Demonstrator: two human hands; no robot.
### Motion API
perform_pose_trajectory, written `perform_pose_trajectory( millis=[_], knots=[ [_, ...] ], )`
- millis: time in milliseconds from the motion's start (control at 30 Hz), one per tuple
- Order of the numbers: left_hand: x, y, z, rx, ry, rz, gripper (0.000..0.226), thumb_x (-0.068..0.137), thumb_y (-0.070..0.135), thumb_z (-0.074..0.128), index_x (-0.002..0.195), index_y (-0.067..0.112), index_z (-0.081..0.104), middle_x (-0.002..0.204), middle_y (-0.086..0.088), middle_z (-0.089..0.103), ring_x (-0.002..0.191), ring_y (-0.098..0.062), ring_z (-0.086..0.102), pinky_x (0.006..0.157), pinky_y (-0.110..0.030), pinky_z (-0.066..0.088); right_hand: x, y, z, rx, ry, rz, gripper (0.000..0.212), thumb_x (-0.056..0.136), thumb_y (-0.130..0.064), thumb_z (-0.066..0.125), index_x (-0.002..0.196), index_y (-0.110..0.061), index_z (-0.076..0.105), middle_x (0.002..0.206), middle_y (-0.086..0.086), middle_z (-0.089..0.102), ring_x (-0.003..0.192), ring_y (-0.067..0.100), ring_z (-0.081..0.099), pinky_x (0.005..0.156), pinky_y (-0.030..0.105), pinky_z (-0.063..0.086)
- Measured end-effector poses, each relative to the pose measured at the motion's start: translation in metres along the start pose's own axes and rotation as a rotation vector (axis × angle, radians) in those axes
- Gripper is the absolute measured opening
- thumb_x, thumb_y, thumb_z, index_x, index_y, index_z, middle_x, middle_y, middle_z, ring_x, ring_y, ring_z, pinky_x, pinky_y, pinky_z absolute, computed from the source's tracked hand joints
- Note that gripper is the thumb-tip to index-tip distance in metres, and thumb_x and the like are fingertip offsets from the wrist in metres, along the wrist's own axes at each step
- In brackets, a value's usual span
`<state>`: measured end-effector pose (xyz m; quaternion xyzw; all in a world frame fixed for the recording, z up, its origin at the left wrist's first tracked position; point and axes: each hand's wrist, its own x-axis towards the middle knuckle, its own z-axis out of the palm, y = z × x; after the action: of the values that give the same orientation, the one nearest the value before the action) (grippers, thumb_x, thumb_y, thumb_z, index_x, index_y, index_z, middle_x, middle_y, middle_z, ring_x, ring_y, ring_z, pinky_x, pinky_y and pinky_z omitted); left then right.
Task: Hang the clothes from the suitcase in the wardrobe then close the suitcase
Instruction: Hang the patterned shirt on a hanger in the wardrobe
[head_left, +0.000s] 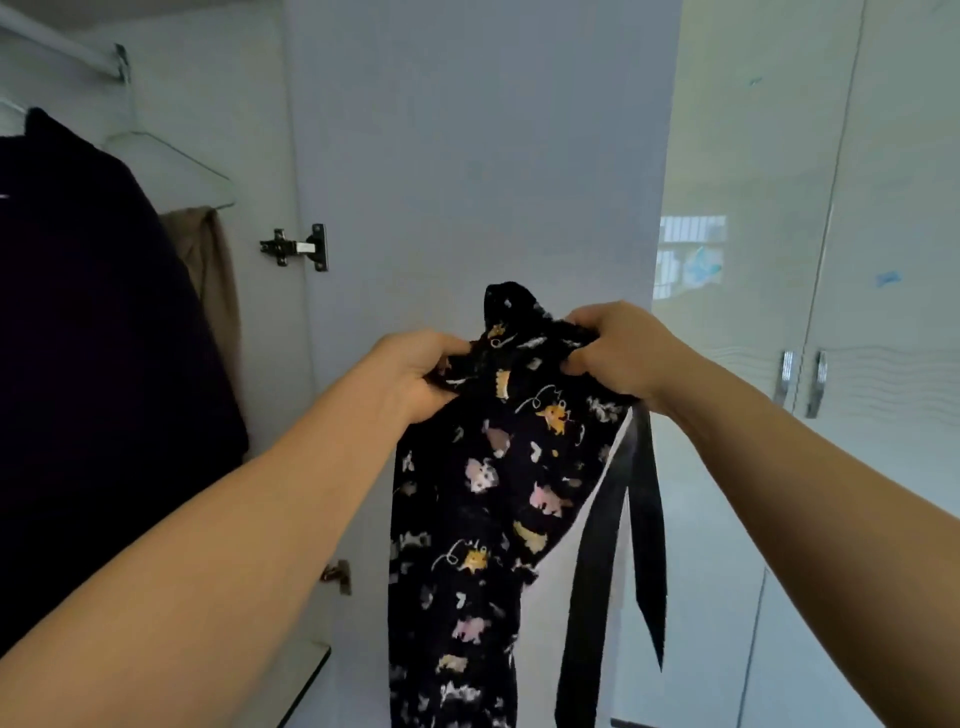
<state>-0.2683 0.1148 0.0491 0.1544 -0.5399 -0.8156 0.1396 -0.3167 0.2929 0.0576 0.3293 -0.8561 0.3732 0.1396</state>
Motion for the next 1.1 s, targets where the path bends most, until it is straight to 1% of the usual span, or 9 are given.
perform_pose_trajectory(
  millis=[67,200,367,467,600,800,900,967,1100],
  knots=[
    [-0.006,0.002,-0.016,0.088,-0.087,-0.028,0.007,0.090,0.003,0.058,0.092,-0.004,0.058,0.091,-0.017,0.062,0.076,-0.024,0.063,0.076,-0.038,0.057,0.004,0.000,-0.001,0.071,-0.062,-0.021,0.016,0.082,0.000,0.061,0.090,-0.013,0.066,0.078,0.008,0.063,0.068,0.017,0.057,0.060,0.026,0.045],
    [0.005,0.004,-0.055,0.665,-0.274,0.164,0.111,0.053,0.033,0.090,0.146,0.027,0.029,0.131,-0.013,0.052,0.110,-0.025,0.060,0.085,-0.033,0.054,0.009,-0.002,0.002,0.136,-0.204,-0.056,0.015,0.089,-0.010,0.062,0.090,-0.024,0.065,0.085,-0.001,0.069,0.079,0.015,0.064,0.071,0.024,0.048],
    [0.008,-0.010,-0.056,0.927,-0.462,0.435,0.143,0.046,0.029,0.093,0.148,0.044,-0.005,0.156,0.011,0.015,0.143,-0.010,0.018,0.117,-0.038,0.021,0.014,-0.018,0.015,0.259,-0.387,-0.154,0.013,0.089,-0.008,0.061,0.098,-0.016,0.067,0.091,0.000,0.073,0.085,0.015,0.070,0.079,0.028,0.054],
    [0.014,-0.010,-0.057,0.804,-0.482,0.527,0.116,0.056,0.017,0.088,0.148,0.030,0.019,0.143,0.007,0.043,0.131,-0.008,0.041,0.111,-0.031,0.032,0.018,-0.026,0.019,0.234,-0.488,-0.148,0.017,0.089,-0.003,0.059,0.100,-0.014,0.065,0.088,0.000,0.072,0.083,0.016,0.069,0.073,0.025,0.054],
    [0.018,0.002,-0.064,0.780,-0.178,0.601,0.022,0.080,0.002,0.068,0.098,0.014,0.067,0.092,-0.004,0.070,0.086,-0.016,0.065,0.088,-0.037,0.051,0.031,-0.022,0.026,-0.450,-0.274,-0.095,0.024,0.081,-0.006,0.063,0.102,-0.015,0.060,0.087,0.003,0.063,0.087,0.024,0.058,0.068,0.028,0.044],
    [0.017,0.012,-0.068,0.615,-0.064,0.429,0.022,0.089,0.022,0.058,0.111,0.021,0.061,0.090,0.003,0.065,0.079,-0.012,0.060,0.061,-0.024,0.046,0.034,-0.013,0.032,0.094,-0.193,0.045,0.022,0.074,-0.013,0.077,0.094,-0.011,0.068,0.091,0.008,0.068,0.081,0.022,0.061,0.075,0.028,0.046],
    [0.008,0.006,-0.066,0.643,-0.286,0.237,0.089,0.072,0.058,0.069,0.145,0.033,0.026,0.126,0.003,0.055,0.110,-0.016,0.056,0.082,-0.032,0.049,0.035,-0.015,0.047,-0.032,-0.089,0.063,0.020,0.072,-0.016,0.077,0.090,-0.012,0.068,0.089,0.011,0.070,0.075,0.022,0.062,0.070,0.030,0.049],
    [0.005,0.005,-0.059,1.014,-0.215,0.360,0.112,0.067,0.048,0.080,0.150,0.035,0.006,0.135,0.002,0.048,0.122,-0.018,0.049,0.098,-0.033,0.042,0.038,-0.025,0.055,0.098,-0.101,0.027,0.018,0.071,-0.014,0.077,0.087,-0.014,0.069,0.084,0.007,0.070,0.072,0.020,0.065,0.069,0.032,0.053],
    [0.004,0.025,-0.056,1.358,0.074,0.643,0.023,0.081,0.010,0.061,0.103,0.018,0.062,0.089,-0.002,0.062,0.089,-0.023,0.058,0.064,-0.024,0.043,0.048,-0.043,0.059,0.394,-0.040,0.067,0.026,0.068,-0.004,0.078,0.090,-0.015,0.070,0.089,0.009,0.071,0.074,0.023,0.070,0.068,0.033,0.058]
  ],
)
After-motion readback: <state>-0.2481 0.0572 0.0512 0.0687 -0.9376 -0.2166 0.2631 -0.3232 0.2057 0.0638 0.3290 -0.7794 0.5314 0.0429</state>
